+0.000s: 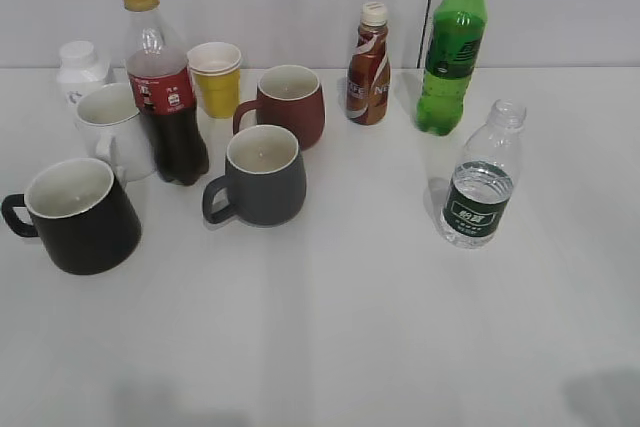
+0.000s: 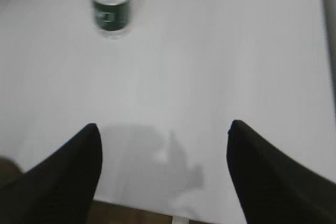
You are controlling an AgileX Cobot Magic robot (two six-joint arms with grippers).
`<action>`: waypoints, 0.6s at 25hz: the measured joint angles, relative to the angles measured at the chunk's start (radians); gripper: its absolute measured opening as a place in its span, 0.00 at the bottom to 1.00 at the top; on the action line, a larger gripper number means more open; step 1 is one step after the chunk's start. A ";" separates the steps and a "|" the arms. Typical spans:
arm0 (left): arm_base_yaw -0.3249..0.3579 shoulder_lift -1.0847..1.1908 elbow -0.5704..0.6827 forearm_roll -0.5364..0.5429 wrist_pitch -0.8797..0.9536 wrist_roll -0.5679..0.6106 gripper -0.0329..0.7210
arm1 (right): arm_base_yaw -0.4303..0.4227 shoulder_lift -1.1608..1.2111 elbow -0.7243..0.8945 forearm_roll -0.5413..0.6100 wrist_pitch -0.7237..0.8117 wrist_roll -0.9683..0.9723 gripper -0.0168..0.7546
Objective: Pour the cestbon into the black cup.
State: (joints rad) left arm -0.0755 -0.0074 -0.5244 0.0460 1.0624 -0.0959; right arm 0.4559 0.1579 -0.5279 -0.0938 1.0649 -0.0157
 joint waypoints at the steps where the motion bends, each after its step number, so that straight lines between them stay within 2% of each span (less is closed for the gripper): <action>1: 0.011 0.000 0.000 0.000 0.000 0.000 0.67 | 0.000 0.000 0.000 0.000 0.000 0.000 0.80; 5: 0.047 0.000 0.000 0.000 -0.001 0.000 0.64 | 0.000 0.000 0.000 0.000 0.000 0.000 0.80; 15: 0.049 0.000 0.000 -0.001 -0.001 0.000 0.61 | 0.000 0.000 0.000 0.000 0.000 0.000 0.80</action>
State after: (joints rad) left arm -0.0268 -0.0074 -0.5244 0.0449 1.0615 -0.0959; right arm 0.4559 0.1579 -0.5279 -0.0938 1.0649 -0.0157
